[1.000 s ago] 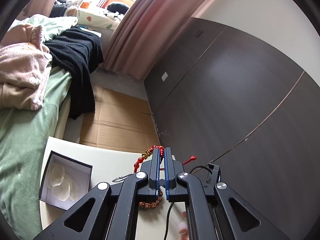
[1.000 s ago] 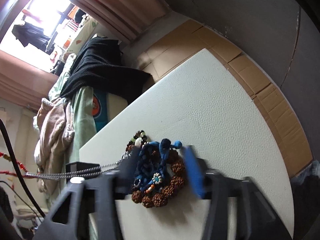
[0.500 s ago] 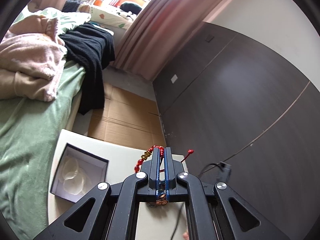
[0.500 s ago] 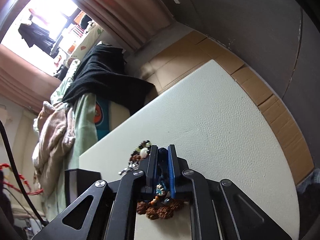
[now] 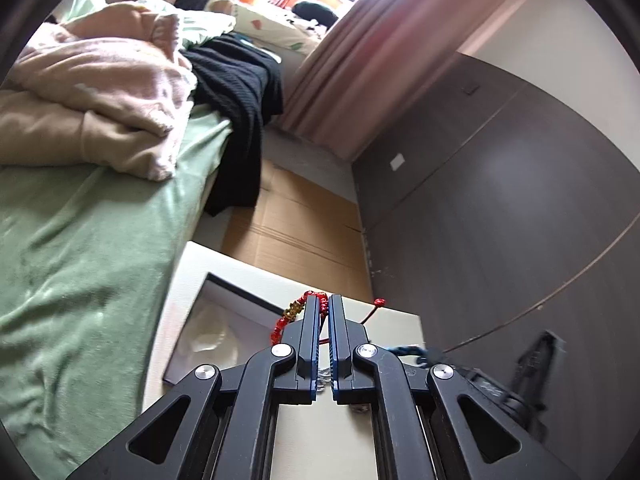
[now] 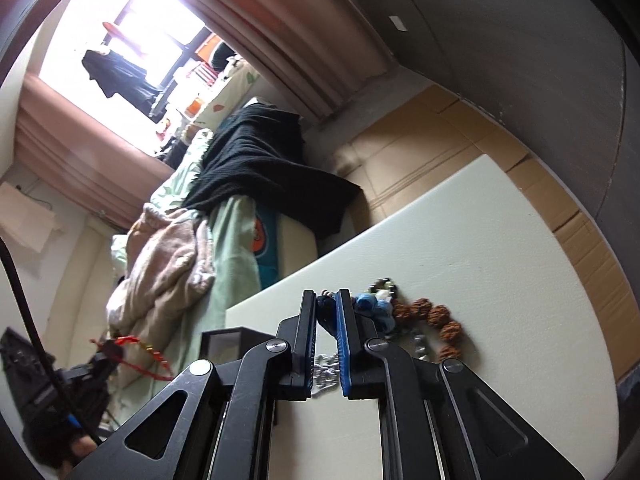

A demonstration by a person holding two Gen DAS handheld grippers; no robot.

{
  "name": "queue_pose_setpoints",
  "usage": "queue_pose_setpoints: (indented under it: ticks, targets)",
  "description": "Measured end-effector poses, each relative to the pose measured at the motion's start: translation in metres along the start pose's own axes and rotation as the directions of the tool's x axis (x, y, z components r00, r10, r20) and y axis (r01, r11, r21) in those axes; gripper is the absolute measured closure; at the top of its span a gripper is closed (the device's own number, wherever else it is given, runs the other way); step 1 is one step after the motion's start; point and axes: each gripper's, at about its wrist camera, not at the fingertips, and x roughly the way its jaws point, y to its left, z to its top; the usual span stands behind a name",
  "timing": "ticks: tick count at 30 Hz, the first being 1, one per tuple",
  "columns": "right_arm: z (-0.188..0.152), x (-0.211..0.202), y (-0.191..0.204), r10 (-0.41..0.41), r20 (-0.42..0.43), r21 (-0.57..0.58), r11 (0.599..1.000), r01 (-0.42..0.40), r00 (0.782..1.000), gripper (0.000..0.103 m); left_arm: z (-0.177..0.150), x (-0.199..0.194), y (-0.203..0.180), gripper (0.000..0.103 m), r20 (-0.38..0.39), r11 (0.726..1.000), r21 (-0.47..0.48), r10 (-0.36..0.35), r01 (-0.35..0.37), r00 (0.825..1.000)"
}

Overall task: Organize jewelry
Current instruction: 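Lower the red bracelet into the black box and open the left gripper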

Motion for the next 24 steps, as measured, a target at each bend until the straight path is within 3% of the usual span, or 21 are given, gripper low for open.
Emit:
queue_pose_setpoints:
  ticks: [5, 6, 8, 9, 10, 18, 24]
  targets:
    - [-0.008, -0.005, 0.023, 0.070, 0.004, -0.033, 0.997, -0.070, 0.998, 0.092, 0.003, 0.013, 0.022, 0.097, -0.057, 0.998, -0.068, 0.010, -0.014, 0.998]
    - [-0.009, -0.005, 0.028, 0.085, 0.004, -0.042, 0.996, -0.084, 0.996, 0.092, 0.003, 0.015, 0.025, 0.090, -0.070, 0.997, -0.080, 0.006, -0.012, 0.998]
    - [-0.012, -0.006, 0.039, 0.113, 0.006, -0.065, 0.992, -0.112, 0.994, 0.092, 0.004, 0.015, 0.032, 0.060, -0.081, 0.995, -0.102, 0.012, -0.020, 0.997]
    - [-0.014, -0.006, 0.044, 0.129, 0.005, -0.074, 0.989, -0.128, 0.992, 0.092, 0.005, 0.013, 0.035, 0.039, -0.067, 0.993, -0.111, 0.016, -0.024, 0.998]
    - [-0.016, -0.004, 0.051, 0.148, -0.001, -0.082, 0.986, -0.148, 0.989, 0.092, 0.005, 0.008, 0.036, 0.033, -0.043, 0.993, -0.120, 0.016, -0.021, 0.999]
    - [-0.035, 0.021, 0.090, 0.249, -0.078, -0.119, 0.959, -0.257, 0.965, 0.092, 0.015, -0.012, 0.054, 0.033, 0.009, 0.985, -0.160, 0.067, -0.065, 0.998]
    - [-0.049, 0.044, 0.116, 0.353, -0.127, -0.109, 0.924, -0.367, 0.927, 0.089, 0.019, -0.018, 0.068, 0.033, 0.025, 0.977, -0.191, 0.099, -0.093, 0.995]
